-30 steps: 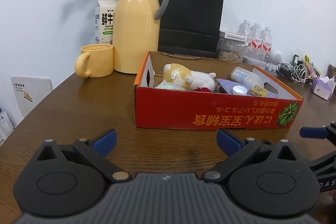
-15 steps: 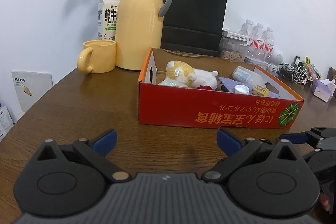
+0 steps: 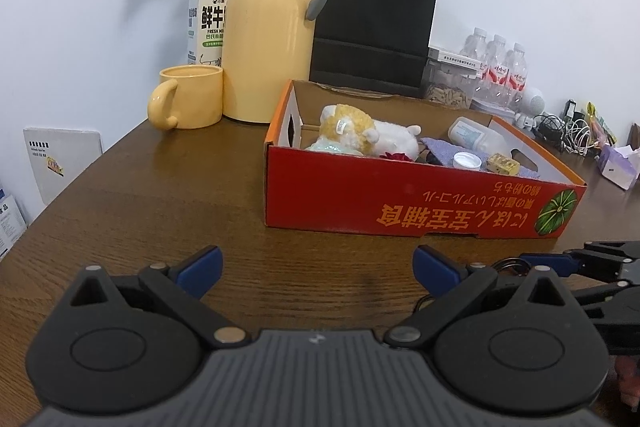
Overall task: Organize objects
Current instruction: 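Withdraw both tools and grasp the coiled black cable with the right tool, then grasp the black USB cable with the left tool while the right tool holds the coiled cable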
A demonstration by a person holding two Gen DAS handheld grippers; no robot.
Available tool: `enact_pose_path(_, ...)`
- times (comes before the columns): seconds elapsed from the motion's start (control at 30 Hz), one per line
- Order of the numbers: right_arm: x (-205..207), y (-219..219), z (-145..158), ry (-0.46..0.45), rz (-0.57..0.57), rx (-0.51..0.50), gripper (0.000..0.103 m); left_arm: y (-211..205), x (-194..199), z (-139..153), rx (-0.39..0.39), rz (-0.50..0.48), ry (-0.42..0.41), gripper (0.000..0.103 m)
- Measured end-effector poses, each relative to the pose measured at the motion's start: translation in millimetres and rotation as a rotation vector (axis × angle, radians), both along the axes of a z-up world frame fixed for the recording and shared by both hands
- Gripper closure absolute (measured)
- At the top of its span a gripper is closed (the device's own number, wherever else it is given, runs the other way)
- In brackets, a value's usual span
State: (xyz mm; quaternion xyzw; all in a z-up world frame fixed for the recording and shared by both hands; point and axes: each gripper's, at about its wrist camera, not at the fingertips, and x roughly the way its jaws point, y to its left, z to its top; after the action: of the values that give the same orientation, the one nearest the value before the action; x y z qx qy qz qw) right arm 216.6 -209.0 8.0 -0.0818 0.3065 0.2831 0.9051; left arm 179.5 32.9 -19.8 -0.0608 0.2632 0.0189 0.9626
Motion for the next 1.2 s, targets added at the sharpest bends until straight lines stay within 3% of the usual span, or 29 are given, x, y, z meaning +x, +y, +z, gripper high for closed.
enact_pose_path(0.43, -12.6, -23.6, 18.1, -0.131, -0.090, 0.085, 0.047, -11.0, 2.1, -2.9, 0.023, -0.024, 0.023, 0.000)
enact_pose_path(0.8, -16.9, -49.6, 29.1, -0.191, -0.163, 0.145, 0.047, -71.2, 7.9, -3.0, 0.078, -0.139, 0.053, 0.000)
enact_pose_path(0.87, -18.2, -53.9, 29.7, -0.195, -0.173, 0.151, 0.047, -79.7, 9.4, -3.1, 0.082, -0.153, 0.059, 0.004)
enact_pose_path(1.03, -21.4, -60.5, 31.9, -0.208, -0.175, 0.165, 0.047, -94.8, 10.8, -3.9, 0.084, -0.186, 0.072, 0.038)
enact_pose_path(1.2, -24.8, -63.6, 32.9, -0.218, -0.170, 0.171, 0.047, -104.6, 16.0, -8.8, 0.108, -0.163, 0.107, 0.053)
